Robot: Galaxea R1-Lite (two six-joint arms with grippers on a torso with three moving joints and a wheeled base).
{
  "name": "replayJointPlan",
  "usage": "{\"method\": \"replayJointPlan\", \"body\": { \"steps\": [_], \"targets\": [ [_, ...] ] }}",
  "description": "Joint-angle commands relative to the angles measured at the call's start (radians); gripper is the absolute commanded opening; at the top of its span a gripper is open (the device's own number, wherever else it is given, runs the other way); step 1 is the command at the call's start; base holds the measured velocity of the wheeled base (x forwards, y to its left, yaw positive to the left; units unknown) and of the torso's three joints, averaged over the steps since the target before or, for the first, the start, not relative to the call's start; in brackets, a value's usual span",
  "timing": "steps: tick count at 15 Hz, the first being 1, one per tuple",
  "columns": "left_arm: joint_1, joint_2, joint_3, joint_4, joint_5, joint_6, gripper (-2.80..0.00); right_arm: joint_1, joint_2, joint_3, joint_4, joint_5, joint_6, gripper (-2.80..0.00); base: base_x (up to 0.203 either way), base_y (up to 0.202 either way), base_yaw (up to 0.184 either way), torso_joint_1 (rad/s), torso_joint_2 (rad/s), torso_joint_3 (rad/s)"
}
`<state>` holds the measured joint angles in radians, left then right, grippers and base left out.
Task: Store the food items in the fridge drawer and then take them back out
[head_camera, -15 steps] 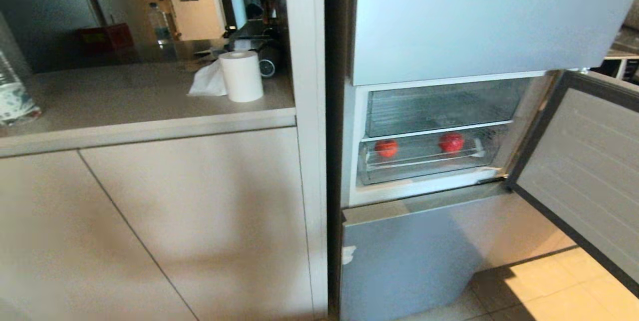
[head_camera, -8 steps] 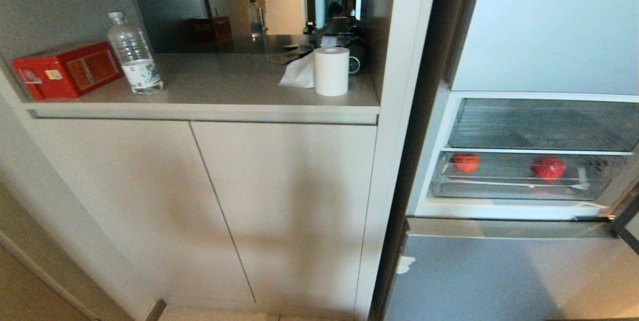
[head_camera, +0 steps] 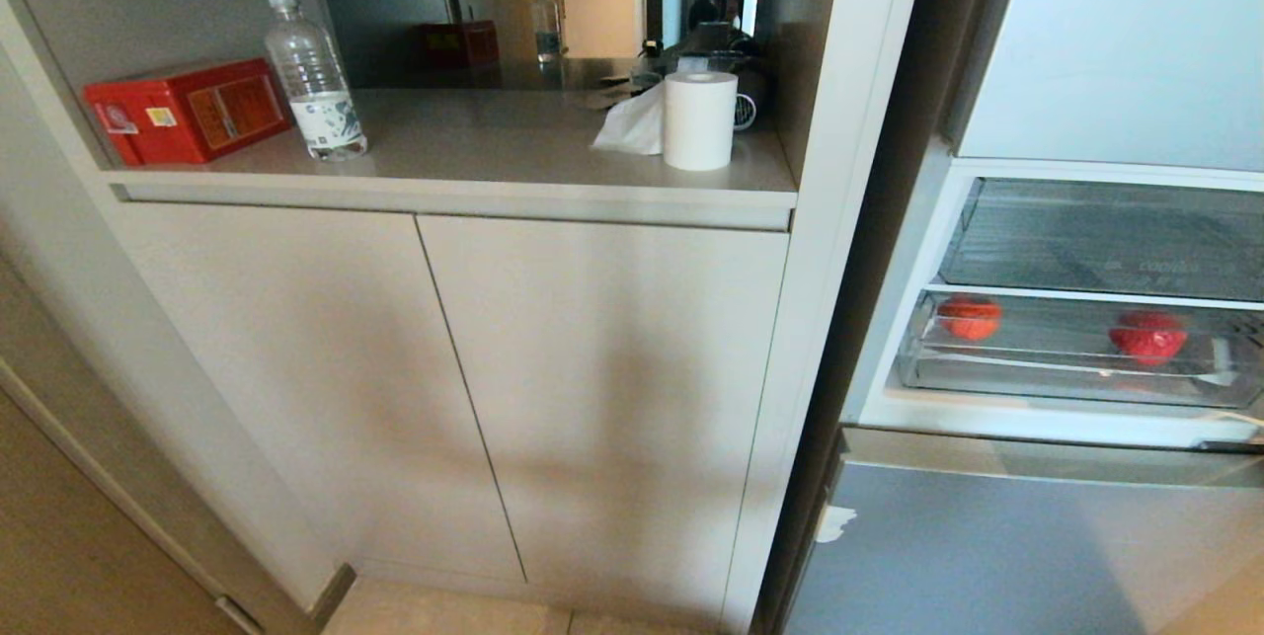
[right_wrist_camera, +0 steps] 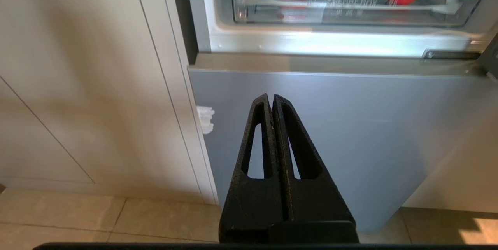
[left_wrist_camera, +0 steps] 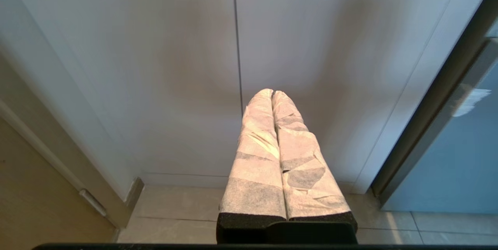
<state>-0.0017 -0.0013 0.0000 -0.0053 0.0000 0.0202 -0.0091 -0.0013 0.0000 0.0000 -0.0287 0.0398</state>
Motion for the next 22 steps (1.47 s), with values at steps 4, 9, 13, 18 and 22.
{"method": "replayJointPlan", "body": {
  "steps": [4, 9, 13, 18, 22],
  "targets": [
    [0.0, 0.0, 0.002, -0.001, 0.0, 0.0, -2.8, 0.0, 0.001, 0.0, 0.0, 0.0, 0.0, -2.8, 0.0, 0.0, 0.0, -0.182, 0.37, 0.19],
    [0.0, 0.0, 0.002, -0.001, 0.0, 0.0, -2.8, 0.0, 0.001, 0.0, 0.0, 0.0, 0.0, -2.8, 0.0, 0.0, 0.0, -0.258, 0.53, 0.272],
    [0.0, 0.0, 0.002, -0.001, 0.0, 0.0, -2.8, 0.0, 0.001, 0.0, 0.005, 0.006, -0.02, -2.8, 0.0, 0.0, 0.0, -0.15, 0.32, 0.162],
    [0.0, 0.0, 0.002, -0.001, 0.0, 0.0, -2.8, -0.001, 0.095, -0.171, 0.032, 0.009, -0.028, -2.8, 0.0, 0.0, 0.0, -0.012, 0.03, 0.015],
    [0.0, 0.0, 0.002, -0.001, 0.0, 0.0, -2.8, 0.0, 0.563, -0.308, -0.062, 0.052, 0.046, 0.0, 0.0, 0.0, 0.0, 0.0, 0.0, 0.0]
  ]
}}
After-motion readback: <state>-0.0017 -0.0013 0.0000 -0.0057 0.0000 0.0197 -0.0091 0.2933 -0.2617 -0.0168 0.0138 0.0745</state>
